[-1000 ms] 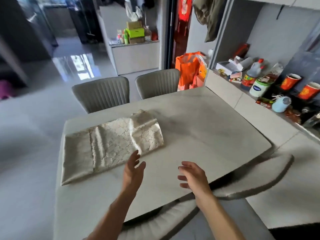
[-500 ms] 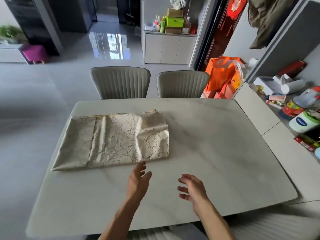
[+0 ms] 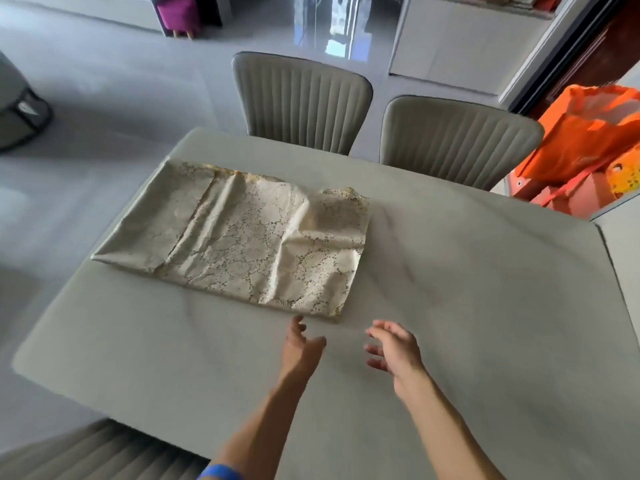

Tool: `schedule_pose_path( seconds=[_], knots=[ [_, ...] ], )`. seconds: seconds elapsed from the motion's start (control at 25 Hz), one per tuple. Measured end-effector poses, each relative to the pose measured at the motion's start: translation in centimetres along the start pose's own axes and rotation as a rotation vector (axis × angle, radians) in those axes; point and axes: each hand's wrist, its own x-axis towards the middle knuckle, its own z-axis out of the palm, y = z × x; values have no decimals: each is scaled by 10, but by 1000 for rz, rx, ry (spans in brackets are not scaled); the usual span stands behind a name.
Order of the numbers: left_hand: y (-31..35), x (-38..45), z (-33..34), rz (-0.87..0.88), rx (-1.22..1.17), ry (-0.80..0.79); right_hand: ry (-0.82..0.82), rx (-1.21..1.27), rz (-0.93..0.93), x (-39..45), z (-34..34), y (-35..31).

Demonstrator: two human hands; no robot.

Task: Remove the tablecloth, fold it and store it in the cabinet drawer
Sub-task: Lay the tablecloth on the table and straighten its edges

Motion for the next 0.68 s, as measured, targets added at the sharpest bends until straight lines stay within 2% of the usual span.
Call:
schedule_pose_path(
  seconds=[0.12,0.2,0.28,0.36,0.52,0.68],
  knots=[
    [0,25,59,175,127,153,-10,-74,-85,40,-16,5],
    [5,45,87,163,264,281,6,-165,-210,53,-23,12],
    [11,62,99,87,283,386,-23,-179,-242,59,-28,18],
    [15,69,101,59,146,469,-43,-181,-234,64,-36,20],
    [4,34,79,160,-320,552,-74,-128,-206,63,-43,13],
    [-9,-2,37,88,-650,654,-192,-115,-65,54,-20,9]
  ],
)
